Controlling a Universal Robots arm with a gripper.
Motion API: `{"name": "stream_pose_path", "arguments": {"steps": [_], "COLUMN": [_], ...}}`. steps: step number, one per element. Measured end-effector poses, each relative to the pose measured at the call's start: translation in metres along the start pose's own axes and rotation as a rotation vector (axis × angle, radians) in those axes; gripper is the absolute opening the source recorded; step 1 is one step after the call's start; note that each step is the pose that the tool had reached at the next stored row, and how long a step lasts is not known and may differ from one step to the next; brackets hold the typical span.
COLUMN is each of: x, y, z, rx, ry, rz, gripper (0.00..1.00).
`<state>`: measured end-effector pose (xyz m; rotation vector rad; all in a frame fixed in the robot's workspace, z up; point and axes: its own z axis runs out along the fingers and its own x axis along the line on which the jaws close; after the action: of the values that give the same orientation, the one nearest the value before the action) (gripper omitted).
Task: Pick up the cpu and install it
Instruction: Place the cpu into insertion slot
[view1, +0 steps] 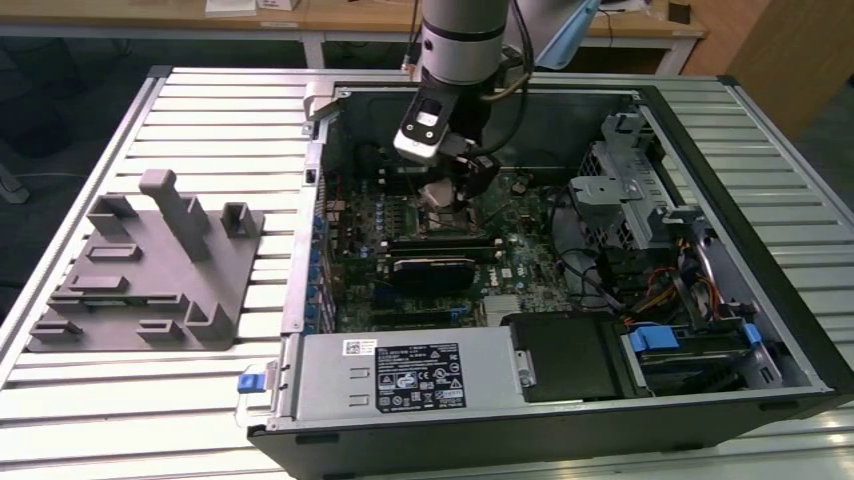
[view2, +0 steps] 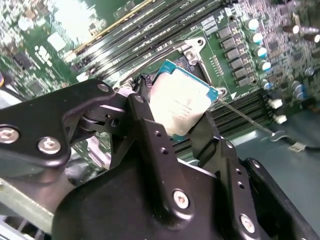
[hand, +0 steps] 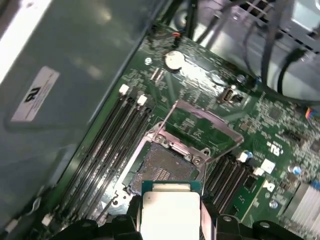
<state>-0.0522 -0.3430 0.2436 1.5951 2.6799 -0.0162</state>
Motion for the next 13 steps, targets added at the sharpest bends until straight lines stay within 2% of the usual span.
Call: {"name": "stream_pose_path", "arguments": {"steps": [13], "x": [0.0], "y": [0.0], "z": [0.0021], "rx": [0.0059], "ry": [-0.0007], "rz": [0.236], "gripper": [0.55]}}
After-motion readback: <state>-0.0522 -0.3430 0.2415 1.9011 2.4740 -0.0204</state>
